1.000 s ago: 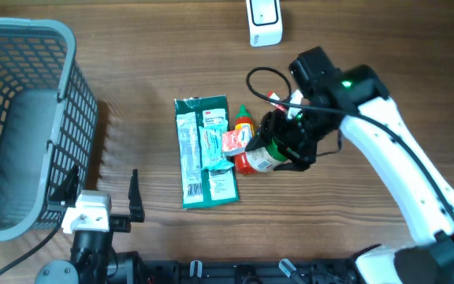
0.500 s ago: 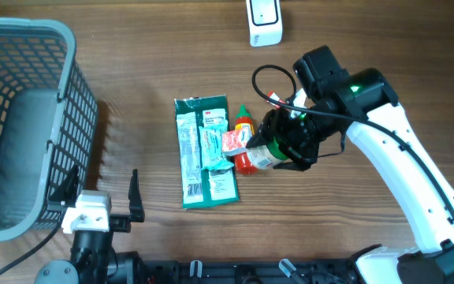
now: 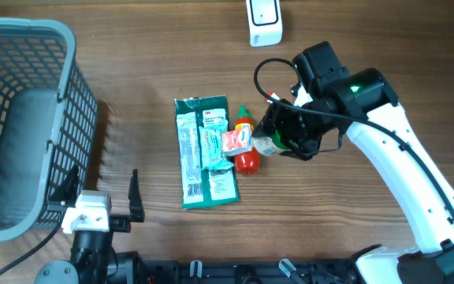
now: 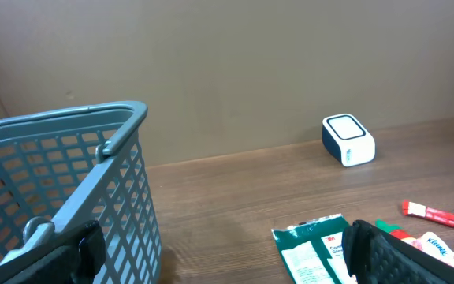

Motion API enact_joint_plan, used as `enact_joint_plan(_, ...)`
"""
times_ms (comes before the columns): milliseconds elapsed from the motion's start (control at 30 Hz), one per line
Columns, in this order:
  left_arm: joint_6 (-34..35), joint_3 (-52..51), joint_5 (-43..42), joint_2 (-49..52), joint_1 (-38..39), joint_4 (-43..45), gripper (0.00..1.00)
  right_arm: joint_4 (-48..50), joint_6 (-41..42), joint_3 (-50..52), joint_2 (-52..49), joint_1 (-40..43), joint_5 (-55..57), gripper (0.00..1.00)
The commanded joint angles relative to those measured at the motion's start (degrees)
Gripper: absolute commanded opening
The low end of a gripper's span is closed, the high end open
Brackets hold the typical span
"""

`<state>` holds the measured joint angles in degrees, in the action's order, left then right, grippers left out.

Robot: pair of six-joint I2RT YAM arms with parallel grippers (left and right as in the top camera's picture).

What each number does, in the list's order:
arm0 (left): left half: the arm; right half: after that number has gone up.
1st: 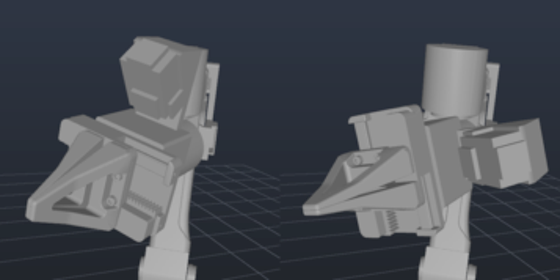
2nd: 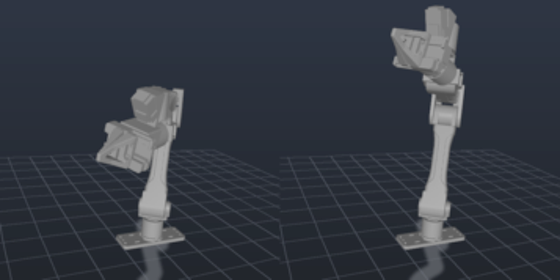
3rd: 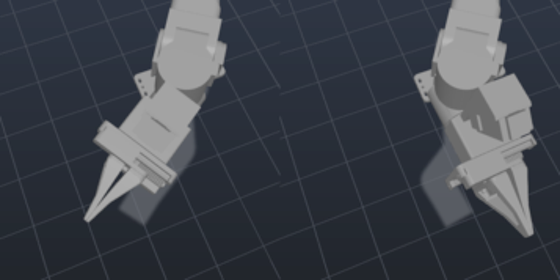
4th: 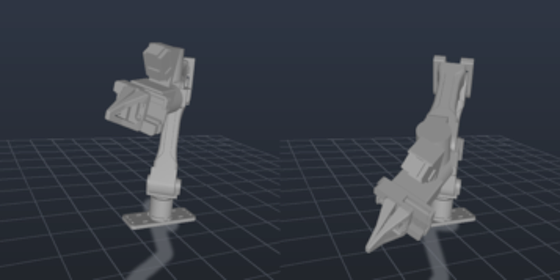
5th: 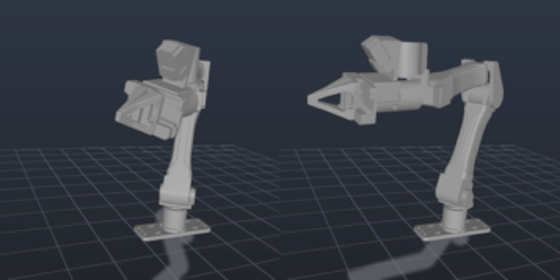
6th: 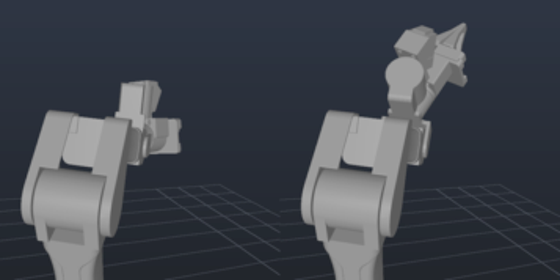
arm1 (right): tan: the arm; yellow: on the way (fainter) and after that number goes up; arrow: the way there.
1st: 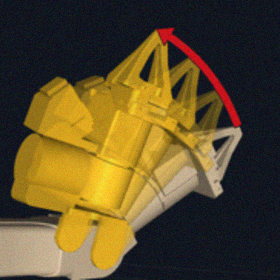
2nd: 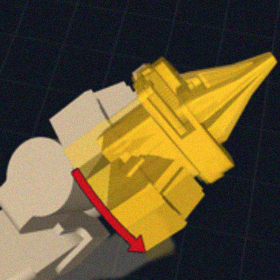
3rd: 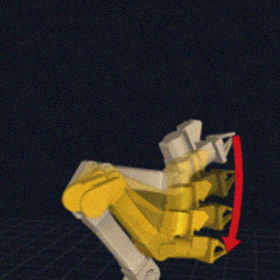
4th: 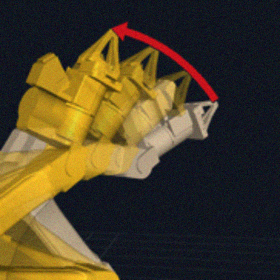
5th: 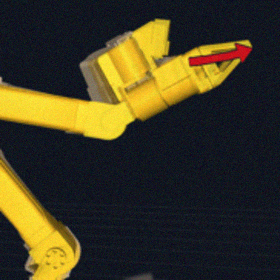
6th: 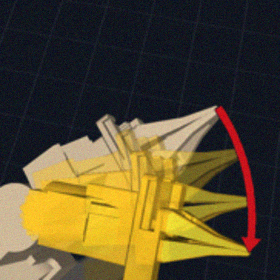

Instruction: Scan the item barcode

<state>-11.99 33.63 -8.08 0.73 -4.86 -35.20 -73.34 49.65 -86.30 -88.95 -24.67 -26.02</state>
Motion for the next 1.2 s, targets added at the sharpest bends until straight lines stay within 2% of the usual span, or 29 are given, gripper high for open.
enact_joint_plan(0,-1.11,0.07,-0.87,-0.37,0.26,0.15,1.0,2.6,-0.2,-1.01,1.09,-0.07,7.06,0.56)
enact_joint_plan(300,-1.11,0.07,-0.87,-0.37,0.26,0.15,1.0,11.76,-0.28,-1.01,1.03,-0.07,22.43,0.56)
enact_joint_plan(400,-1.11,0.07,-0.87,-0.37,0.26,0.15,1.0,20.63,-5.01,-0.72,0.0,-0.07,32.09,0.55)
enact_joint_plan(500,-1.11,0.07,-0.87,-0.37,0.26,0.15,1.0,32.33,-10.86,1.44,-2.08,-0.07,36.7,0.54)
enact_joint_plan(633,-1.11,0.07,-0.87,-0.37,0.26,0.13,1.0,45.27,-12.28,1.68,-8.26,-0.02,42.88,0.53)
enact_joint_plan(700,-1.11,0.07,-0.87,-0.37,0.26,0.15,1.0,54.47,-16.26,1.68,-12.46,0.0,43.41,0.53)
enact_joint_plan(800,-1.11,0.07,-0.87,-0.37,0.26,0.15,1.0,67.63,-19.89,1.68,-19.15,0.33,43.43,0.61)
enact_joint_plan(1000,-1.11,0.07,-0.87,-0.37,0.26,0.13,1.0,94.79,-20.98,1.09,-33.81,4.46,40.5,0.64)
enact_joint_plan(1167,-1.11,0.07,-0.87,-0.37,0.26,0.15,1.0,100.1,-17.92,-3.19,-40.79,6.23,35.98,0.62)
